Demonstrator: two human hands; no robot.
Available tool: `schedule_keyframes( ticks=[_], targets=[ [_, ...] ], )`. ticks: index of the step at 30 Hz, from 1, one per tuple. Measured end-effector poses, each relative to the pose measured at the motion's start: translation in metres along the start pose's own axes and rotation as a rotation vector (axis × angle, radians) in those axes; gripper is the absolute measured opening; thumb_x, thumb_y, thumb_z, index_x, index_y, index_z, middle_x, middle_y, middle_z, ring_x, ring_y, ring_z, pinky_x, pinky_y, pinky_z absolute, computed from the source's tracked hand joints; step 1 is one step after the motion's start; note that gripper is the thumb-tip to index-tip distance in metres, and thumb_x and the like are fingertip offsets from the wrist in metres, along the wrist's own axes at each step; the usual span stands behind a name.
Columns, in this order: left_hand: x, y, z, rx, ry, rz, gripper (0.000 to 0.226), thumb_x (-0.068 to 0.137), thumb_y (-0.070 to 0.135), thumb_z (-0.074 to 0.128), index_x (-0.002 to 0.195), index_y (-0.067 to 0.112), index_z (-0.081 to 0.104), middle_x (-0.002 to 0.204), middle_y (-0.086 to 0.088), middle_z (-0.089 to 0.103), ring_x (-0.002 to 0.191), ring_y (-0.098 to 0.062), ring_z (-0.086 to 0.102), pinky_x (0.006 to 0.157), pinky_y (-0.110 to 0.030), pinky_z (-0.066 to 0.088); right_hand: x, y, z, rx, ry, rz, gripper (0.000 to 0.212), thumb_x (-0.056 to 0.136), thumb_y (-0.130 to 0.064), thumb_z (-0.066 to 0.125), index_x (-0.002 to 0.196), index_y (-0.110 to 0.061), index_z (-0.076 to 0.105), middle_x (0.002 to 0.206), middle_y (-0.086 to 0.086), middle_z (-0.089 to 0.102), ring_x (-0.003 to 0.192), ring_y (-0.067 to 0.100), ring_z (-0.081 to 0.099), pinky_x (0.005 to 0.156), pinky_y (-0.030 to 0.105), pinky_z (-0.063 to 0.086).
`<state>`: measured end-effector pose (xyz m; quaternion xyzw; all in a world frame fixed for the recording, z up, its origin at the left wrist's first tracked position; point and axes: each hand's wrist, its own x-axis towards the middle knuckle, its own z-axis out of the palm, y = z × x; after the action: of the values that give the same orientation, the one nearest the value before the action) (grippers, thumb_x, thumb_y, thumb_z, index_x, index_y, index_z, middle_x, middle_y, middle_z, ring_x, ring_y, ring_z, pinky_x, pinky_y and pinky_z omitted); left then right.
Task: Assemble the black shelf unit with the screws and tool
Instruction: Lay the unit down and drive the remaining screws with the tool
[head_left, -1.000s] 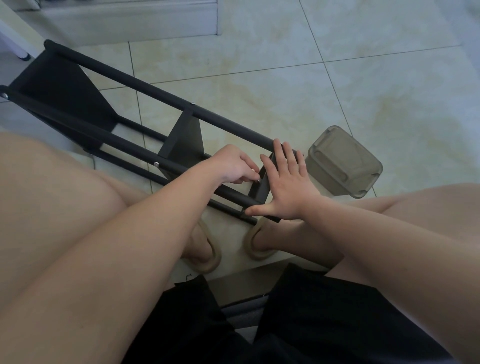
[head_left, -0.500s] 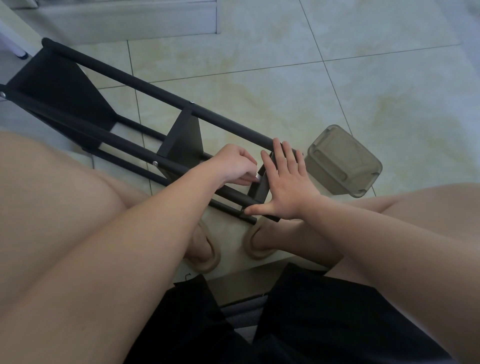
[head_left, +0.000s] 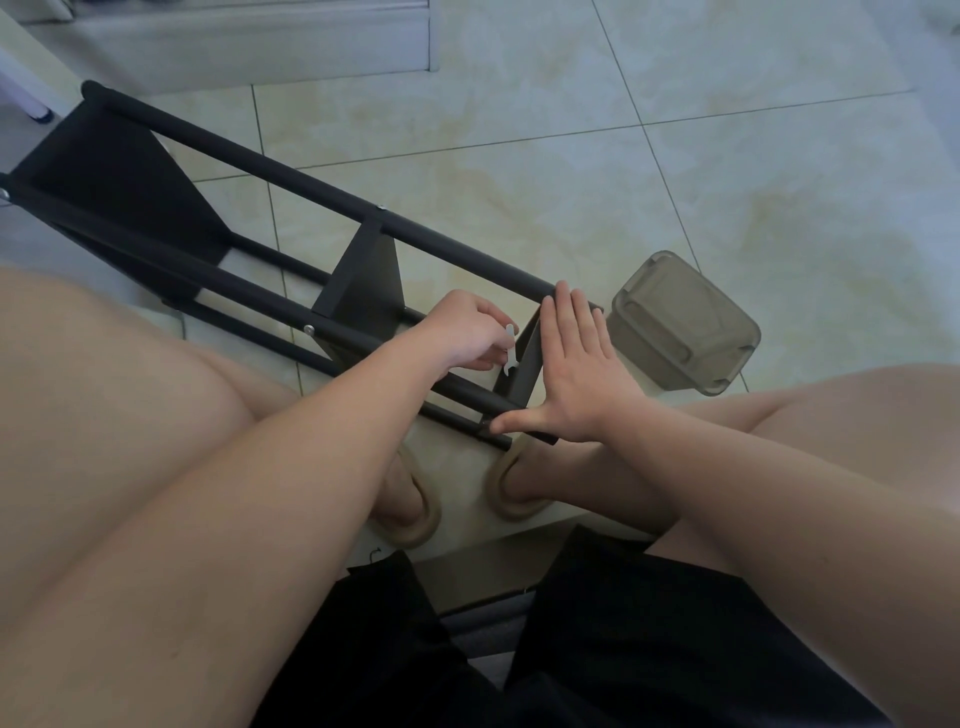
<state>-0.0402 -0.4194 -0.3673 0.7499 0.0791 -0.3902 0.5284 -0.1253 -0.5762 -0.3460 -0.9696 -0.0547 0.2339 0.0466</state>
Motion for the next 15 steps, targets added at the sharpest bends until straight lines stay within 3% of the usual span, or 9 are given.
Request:
schedule_keyframes(
  ticks=[7,15],
  targets=[
    [-0.0046,0.0025,0.0043,0.027,-0.046,0.023,0.003,0.094,0.014,0.066,0.095,0.015,0.069,0.067,0.001,0.075,0.071,-0.012,0.076,0.062,-0.025,0.058,0.0011,-0.0002,-0.0019,0.007,-0.029,-0.003,0.160,0.043,-0.109,0.016,0.154,-0.001,-0.024,0.160,0.017,-0.036,0.148,0.032,-0.034,0.122,0.047,-0.017],
    [-0.0058,0.0043,0.0046,0.056,-0.068,-0.005,0.003,0.095,0.016,0.064,0.096,0.015,0.066,0.067,0.003,0.075,0.071,-0.010,0.075,0.063,-0.027,0.056,0.0007,-0.0014,-0.0015,-0.009,-0.022,0.005,0.161,0.040,-0.110,0.006,0.154,-0.001,-0.024,0.160,0.017,-0.036,0.148,0.033,-0.034,0.122,0.047,-0.018]
  ],
)
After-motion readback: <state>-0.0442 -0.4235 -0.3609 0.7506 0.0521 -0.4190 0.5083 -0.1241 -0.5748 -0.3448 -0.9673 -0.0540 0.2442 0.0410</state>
